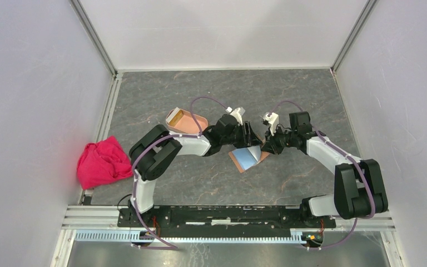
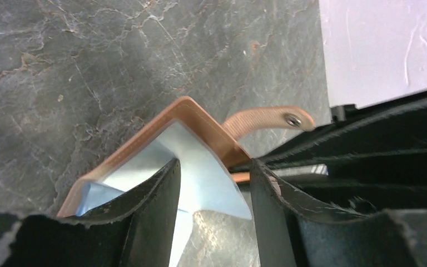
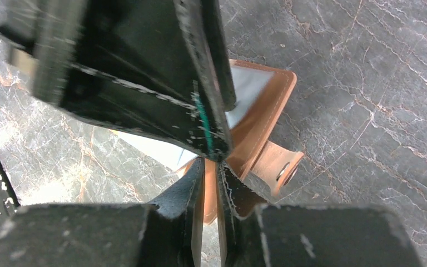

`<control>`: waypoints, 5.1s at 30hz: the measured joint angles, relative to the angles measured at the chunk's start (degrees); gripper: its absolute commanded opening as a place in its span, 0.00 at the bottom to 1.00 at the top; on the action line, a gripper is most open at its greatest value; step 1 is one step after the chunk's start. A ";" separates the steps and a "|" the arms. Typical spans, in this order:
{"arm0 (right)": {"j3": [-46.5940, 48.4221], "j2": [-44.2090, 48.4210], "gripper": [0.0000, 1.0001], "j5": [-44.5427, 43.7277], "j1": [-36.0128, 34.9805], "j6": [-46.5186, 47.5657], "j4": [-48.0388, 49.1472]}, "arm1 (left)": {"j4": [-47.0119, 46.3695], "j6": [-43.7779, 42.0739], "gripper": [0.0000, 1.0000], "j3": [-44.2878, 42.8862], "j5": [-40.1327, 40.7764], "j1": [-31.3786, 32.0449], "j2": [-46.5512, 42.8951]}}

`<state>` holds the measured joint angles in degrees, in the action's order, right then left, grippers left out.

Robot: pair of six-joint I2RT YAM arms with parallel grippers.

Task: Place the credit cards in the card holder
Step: Turn over the card slot in the card holder.

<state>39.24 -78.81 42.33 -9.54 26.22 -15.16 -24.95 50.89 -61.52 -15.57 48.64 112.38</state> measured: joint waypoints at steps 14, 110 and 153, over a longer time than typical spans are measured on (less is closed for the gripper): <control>-1.11 8.44 0.21 4.13 0.44 1.70 0.74 | 1.11 0.02 0.55 -6.01 0.04 0.20 5.46; 0.85 6.78 0.26 17.20 1.79 10.21 -6.84 | 8.90 -4.44 0.54 0.39 4.55 1.70 -6.36; 0.70 3.96 0.21 9.09 2.71 4.63 -3.89 | 5.51 -3.37 0.53 -8.68 1.70 1.55 3.50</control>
<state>39.94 -74.85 51.42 -6.83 30.85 -19.05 -19.44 47.53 -70.19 -13.87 50.19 115.87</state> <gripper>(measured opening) 0.229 0.536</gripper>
